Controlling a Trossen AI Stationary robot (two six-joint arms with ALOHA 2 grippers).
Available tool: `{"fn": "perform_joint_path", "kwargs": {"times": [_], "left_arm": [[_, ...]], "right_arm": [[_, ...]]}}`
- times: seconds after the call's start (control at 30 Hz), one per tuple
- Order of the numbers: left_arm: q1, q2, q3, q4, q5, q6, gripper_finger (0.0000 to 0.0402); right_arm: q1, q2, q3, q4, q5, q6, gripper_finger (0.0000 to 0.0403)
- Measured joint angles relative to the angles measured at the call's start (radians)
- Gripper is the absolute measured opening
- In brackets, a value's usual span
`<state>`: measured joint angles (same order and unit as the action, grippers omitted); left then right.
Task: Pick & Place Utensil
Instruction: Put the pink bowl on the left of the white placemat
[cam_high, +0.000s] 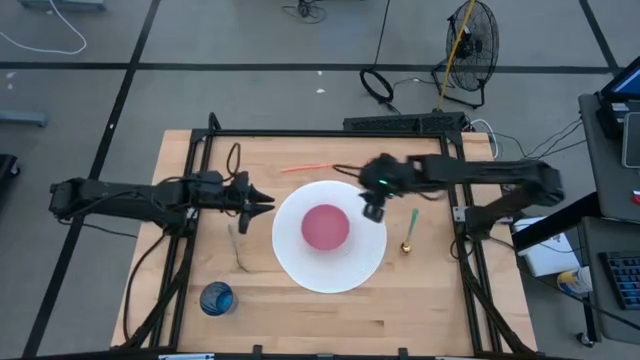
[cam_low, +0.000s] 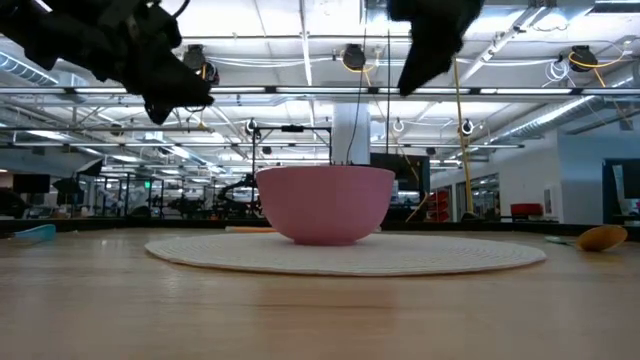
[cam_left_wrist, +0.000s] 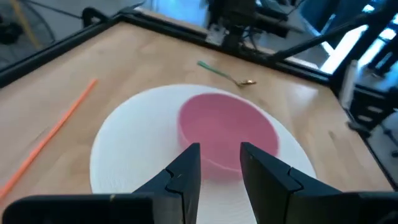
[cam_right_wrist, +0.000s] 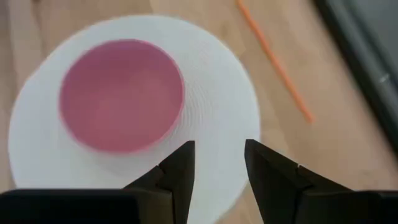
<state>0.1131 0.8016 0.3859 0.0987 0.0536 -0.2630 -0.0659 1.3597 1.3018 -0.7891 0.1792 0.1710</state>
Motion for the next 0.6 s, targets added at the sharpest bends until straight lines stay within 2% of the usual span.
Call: {"fn": "perform_joint_path", "kwargs": {"times": [0.1, 0.2, 0.3, 0.43, 0.6], "left_arm": [[-0.006, 0.090, 0.000, 0.079, -0.035, -0.014, 0.0118], [-0.008, 0.216, 0.043, 0.109, -0.038, -0.027, 0.0118], [-0.009, 0.339, 0.139, 0.055, -0.038, -0.028, 0.0118], [-0.009, 0.479, 0.308, -0.110, -0.038, 0.001, 0.0118], [-0.011, 0.593, 0.484, -0.301, -0.061, 0.042, 0.0119]], "right_arm": [[0.073, -0.129, -0.052, 0.026, 0.061, 0.002, 0.0133], [0.138, -0.248, -0.139, 0.100, 0.060, 0.003, 0.0134], [0.197, -0.361, -0.251, 0.233, 0.059, -0.010, 0.0134], [0.259, -0.478, -0.413, 0.410, 0.053, -0.053, 0.0132], [0.320, -0.574, -0.587, 0.547, 0.052, -0.078, 0.0139]]}}
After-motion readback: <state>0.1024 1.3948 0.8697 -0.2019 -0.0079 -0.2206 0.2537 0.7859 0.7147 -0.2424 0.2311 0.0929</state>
